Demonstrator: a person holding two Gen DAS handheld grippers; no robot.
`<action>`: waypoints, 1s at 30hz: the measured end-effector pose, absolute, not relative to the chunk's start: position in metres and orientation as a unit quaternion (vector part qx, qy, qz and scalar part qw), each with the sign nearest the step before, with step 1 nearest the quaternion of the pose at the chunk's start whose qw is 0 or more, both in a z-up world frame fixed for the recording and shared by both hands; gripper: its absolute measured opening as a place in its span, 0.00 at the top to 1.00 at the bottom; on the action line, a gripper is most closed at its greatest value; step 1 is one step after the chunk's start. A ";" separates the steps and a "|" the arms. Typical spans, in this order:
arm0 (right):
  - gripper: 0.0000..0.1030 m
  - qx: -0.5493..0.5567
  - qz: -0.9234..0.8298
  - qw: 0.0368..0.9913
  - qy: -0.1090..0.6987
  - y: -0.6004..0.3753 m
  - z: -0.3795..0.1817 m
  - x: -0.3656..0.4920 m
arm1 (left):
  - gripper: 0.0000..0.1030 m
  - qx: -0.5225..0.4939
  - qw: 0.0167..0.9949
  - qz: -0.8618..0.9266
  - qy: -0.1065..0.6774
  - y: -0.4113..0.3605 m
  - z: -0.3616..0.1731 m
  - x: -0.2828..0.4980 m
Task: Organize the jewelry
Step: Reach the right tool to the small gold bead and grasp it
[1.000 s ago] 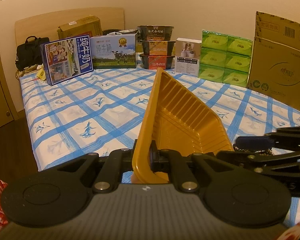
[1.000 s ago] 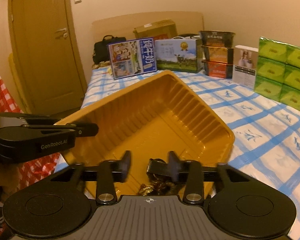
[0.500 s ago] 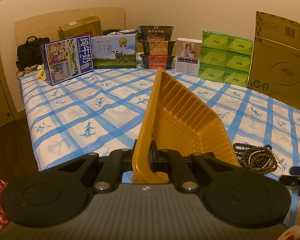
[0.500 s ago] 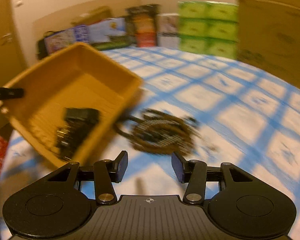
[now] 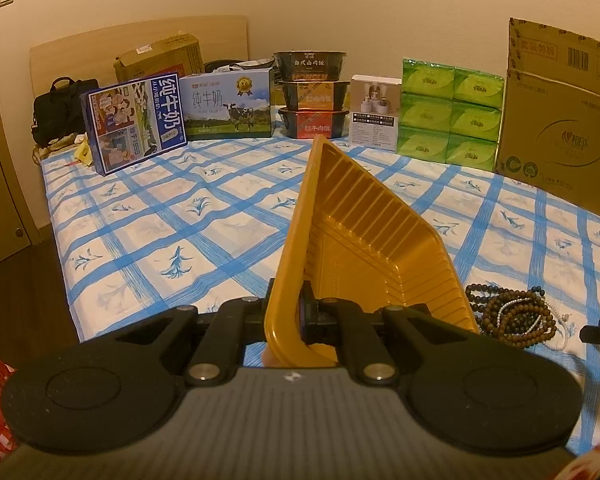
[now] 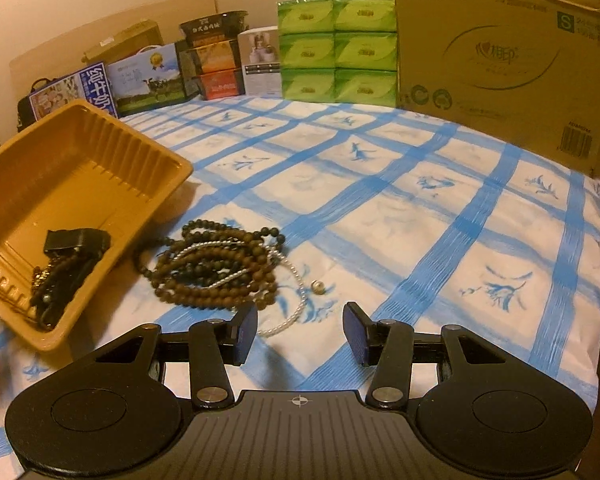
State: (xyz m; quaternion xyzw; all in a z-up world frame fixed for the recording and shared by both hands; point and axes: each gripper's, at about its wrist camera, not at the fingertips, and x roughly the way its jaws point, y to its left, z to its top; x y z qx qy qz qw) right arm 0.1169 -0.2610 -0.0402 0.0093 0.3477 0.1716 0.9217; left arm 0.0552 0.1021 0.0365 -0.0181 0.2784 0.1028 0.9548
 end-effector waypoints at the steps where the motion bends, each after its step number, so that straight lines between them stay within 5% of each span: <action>1: 0.53 0.005 0.170 0.923 0.346 -0.261 -0.041 0.119 | 0.94 -0.018 0.955 0.103 0.278 0.102 0.036 0.055; 19: 0.63 -0.073 0.167 0.921 0.344 -0.251 -0.073 0.151 | 0.94 -0.020 0.954 0.103 0.279 0.104 0.036 0.055; 30: 0.83 -0.089 0.182 0.921 0.333 -0.240 -0.076 0.159 | 0.94 -0.018 0.954 0.103 0.279 0.104 0.036 0.055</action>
